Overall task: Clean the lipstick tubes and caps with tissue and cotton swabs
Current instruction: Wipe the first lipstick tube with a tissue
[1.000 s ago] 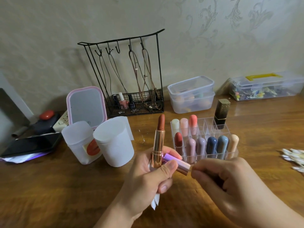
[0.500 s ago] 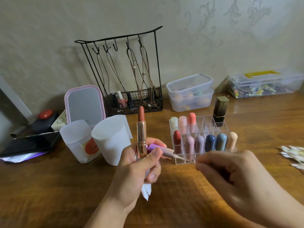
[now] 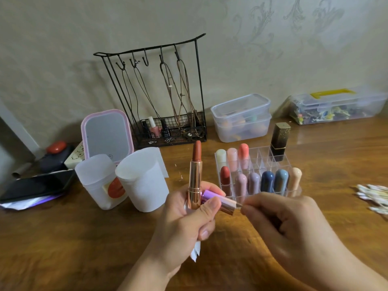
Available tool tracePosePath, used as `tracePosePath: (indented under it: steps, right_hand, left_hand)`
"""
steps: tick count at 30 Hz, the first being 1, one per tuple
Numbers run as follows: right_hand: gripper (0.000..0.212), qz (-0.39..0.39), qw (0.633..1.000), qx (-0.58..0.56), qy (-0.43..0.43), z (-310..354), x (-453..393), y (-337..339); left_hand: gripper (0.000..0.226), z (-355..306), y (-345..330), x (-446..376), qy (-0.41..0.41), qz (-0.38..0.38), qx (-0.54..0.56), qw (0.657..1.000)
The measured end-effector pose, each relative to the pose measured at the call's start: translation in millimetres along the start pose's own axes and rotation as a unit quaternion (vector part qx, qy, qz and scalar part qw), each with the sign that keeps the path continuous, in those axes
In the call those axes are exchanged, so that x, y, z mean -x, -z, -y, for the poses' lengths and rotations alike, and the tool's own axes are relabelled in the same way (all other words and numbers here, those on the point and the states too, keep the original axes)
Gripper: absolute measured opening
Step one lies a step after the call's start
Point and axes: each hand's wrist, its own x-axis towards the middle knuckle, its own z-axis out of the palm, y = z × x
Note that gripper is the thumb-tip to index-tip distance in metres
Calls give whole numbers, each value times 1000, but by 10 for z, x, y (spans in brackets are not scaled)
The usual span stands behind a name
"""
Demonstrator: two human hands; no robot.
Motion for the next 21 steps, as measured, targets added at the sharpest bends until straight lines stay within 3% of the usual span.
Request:
tracePosePath:
  steps: [3,7,11,14,17,19,21]
  right_hand:
    - [10,59,998,1,3,18,7,-23]
    - [10,9,999,-34,-6,5,7,-3]
    - [12,62,996,-58,3,23,-2,20]
    - [11,9,998,-56,-11,-14,-3,20]
    - [10,83,997,-5,-6,5,-29,28]
    - [13,132,990,-43,6,3,-45,103]
    - [17,98,986,-134,-9,-28,-54,167]
  left_hand:
    - [17,3,-19,-4,-4,0,-5,1000]
    - [26,19,-26,-7,-11,3,5,1000]
    - [22,19,-24,-1,-11,3,5,1000]
    - [23,19,-27,3,-12,8,0,1000]
    - [17,29,-18,-2,-9,2,-20,1000]
    - [19,37,-13,-8,-5,3,-23,1000]
    - [24,38,-9,-16,-6,7,-18,1000]
